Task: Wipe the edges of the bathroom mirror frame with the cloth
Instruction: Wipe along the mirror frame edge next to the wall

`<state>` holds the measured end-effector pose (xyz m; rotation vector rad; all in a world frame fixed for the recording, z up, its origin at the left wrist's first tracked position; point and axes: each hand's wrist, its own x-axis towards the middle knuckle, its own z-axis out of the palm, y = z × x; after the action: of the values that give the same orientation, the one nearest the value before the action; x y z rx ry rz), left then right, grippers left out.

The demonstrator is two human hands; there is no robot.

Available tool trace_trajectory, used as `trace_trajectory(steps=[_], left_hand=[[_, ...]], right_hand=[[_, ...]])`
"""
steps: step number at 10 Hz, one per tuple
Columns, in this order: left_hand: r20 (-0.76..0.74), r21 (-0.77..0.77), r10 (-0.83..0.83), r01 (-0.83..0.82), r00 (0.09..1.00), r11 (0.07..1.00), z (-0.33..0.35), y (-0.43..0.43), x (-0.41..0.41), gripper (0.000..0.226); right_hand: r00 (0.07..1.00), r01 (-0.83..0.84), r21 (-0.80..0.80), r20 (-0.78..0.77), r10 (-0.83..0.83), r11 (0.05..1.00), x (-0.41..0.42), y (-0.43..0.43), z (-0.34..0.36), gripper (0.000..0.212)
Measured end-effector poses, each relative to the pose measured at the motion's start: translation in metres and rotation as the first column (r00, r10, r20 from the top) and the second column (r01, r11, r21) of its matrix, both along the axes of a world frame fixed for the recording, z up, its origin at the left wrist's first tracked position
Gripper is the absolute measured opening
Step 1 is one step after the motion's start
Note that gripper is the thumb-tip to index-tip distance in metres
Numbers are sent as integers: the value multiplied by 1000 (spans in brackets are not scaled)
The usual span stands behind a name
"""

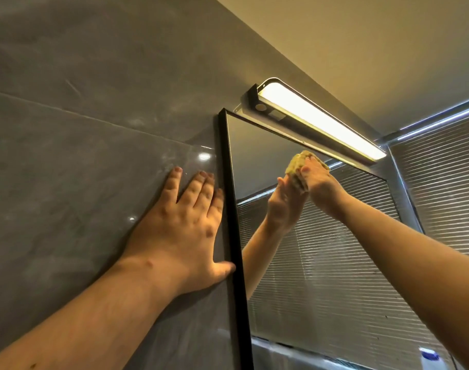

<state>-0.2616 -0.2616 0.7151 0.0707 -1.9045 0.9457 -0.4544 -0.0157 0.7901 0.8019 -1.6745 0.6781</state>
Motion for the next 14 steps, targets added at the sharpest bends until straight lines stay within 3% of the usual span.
trace_trajectory(steps=[1,2,4,5,6,7,8,9,11,12,13,14], left_hand=[[-6,2,-1,1,1000,1000,0,1,0,116],[-8,0,-1,1,1000,1000,-1,1,-1,116],[-19,-4,-22,22,1000,1000,-1,-1,-1,117],[-22,-3,-27,27,999,1000,0,0,-1,118],[-13,2,-15,15,1000,1000,-1,0,-1,117],[-13,-8,-6,6,1000,1000,-1,0,0,117],[-23,-16,-12,11,1000,1000,0,-1,-1,117],[-22,-20,-20,20,1000,1000,0,-1,-2,118],[-25,-5,-56,56,998,998,0,-3,0,118],[-14,-12,-66,65,998,998,-1,-3,0,117],[-22,3,-132,132,991,991,-2,-4,2,118],[-33,6,-189,190,981,982,-2,-4,6,116]], right_hand=[[991,5,-92,136,8,996,17,-12,-3,39],[993,93,-29,71,-90,995,40,-32,0,54],[989,-79,96,-121,90,992,81,-77,36,50],[986,-59,99,-152,74,993,74,-80,48,52],[991,-33,92,-124,44,995,68,-75,54,52],[977,-211,-8,-2,211,977,65,-70,52,44],[997,-43,-13,-67,42,999,60,-64,51,48],[994,28,13,-102,-27,1000,61,-65,50,50],[974,-28,-10,-225,25,1000,78,-79,38,45],[975,42,-111,-211,-65,993,68,-67,19,41],[988,119,-136,-85,-132,983,57,-53,-10,39],[992,111,-160,-47,-120,981,56,-43,-44,33]])
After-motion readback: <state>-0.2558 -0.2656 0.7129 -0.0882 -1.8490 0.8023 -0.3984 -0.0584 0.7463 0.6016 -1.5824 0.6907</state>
